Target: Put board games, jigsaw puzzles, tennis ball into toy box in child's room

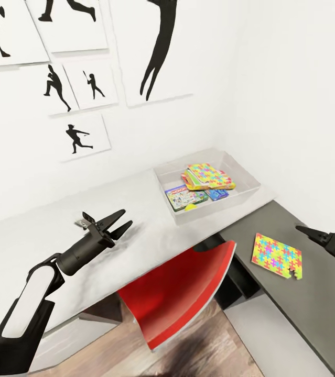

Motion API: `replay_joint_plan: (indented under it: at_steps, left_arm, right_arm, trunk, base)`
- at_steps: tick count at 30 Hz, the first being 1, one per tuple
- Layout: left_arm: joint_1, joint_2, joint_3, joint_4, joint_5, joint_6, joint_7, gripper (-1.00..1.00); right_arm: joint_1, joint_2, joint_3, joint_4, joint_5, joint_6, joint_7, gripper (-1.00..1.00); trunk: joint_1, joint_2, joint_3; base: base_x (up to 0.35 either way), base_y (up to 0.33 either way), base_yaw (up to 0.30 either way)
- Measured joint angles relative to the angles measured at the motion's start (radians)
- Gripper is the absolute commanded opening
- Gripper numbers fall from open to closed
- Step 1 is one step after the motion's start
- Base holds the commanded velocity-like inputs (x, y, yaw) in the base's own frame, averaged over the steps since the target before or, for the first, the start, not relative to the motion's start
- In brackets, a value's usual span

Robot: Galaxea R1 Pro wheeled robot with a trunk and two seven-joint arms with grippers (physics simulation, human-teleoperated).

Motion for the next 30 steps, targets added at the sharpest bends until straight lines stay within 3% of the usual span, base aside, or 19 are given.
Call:
replay_joint_plan:
  at_steps: [11, 14, 15, 19, 20, 22, 24, 27, 30]
  left_arm:
    - [-0.001, 0.004, 0.002, 0.000, -0.005, 0.000, 0.006, 1.00]
    - [-0.014, 0.026, 0.034, 0.000, -0.011, 0.001, 0.022, 1.00]
    - [-0.072, 0.073, 0.069, 0.001, 0.001, 0.013, 0.124, 1.00]
    - [-0.134, 0.092, 0.091, 0.016, 0.010, 0.027, 0.270, 1.00]
    - [-0.135, 0.092, 0.091, 0.016, 0.011, 0.027, 0.271, 1.00]
    - [-0.170, 0.096, 0.092, 0.034, 0.020, 0.032, 0.342, 1.00]
    - [-0.280, 0.095, 0.067, 0.101, 0.027, 0.050, 0.475, 1.00]
    - [-0.351, 0.090, 0.026, 0.142, 0.029, 0.062, 0.549, 1.00]
    - [-0.391, 0.087, -0.006, 0.168, 0.031, 0.066, 0.585, 1.00]
  right_arm:
    - [0.001, 0.005, 0.012, 0.000, 0.000, 0.000, 0.000, 1.00]
    - [0.001, 0.005, 0.012, 0.000, 0.000, 0.000, 0.000, 1.00]
    - [0.001, 0.005, 0.011, 0.000, 0.000, 0.000, 0.000, 1.00]
    - [0.002, 0.005, 0.011, 0.000, 0.000, 0.000, 0.000, 1.00]
    - [0.002, 0.005, 0.011, 0.000, 0.000, 0.000, 0.000, 1.00]
    - [0.003, 0.005, 0.011, 0.000, 0.000, 0.000, 0.000, 1.00]
    - [0.005, 0.005, 0.011, 0.000, 0.000, 0.000, 0.000, 1.00]
    - [0.005, 0.005, 0.010, 0.000, 0.000, 0.000, 0.000, 1.00]
    - [0.006, 0.005, 0.010, 0.000, 0.000, 0.000, 0.000, 1.00]
  trunk:
    - [0.000, 0.000, 0.012]
    - [0.000, 0.000, 0.015]
    - [0.000, 0.000, 0.016]
    - [0.000, 0.000, 0.020]
    - [0.000, 0.000, 0.021]
    - [0.000, 0.000, 0.023]
    - [0.000, 0.000, 0.026]
    - [0.000, 0.000, 0.029]
    - [0.000, 0.000, 0.032]
  base:
    - [-0.011, 0.016, -0.245]
    - [-0.001, 0.002, -0.244]
    - [0.000, 0.001, -0.244]
    - [0.000, 0.000, -0.244]
    - [0.000, 0.000, -0.244]
    - [0.000, 0.000, -0.244]
    - [0.000, 0.000, -0.242]
    - [0.000, 0.000, -0.241]
    - [0.000, 0.000, -0.241]
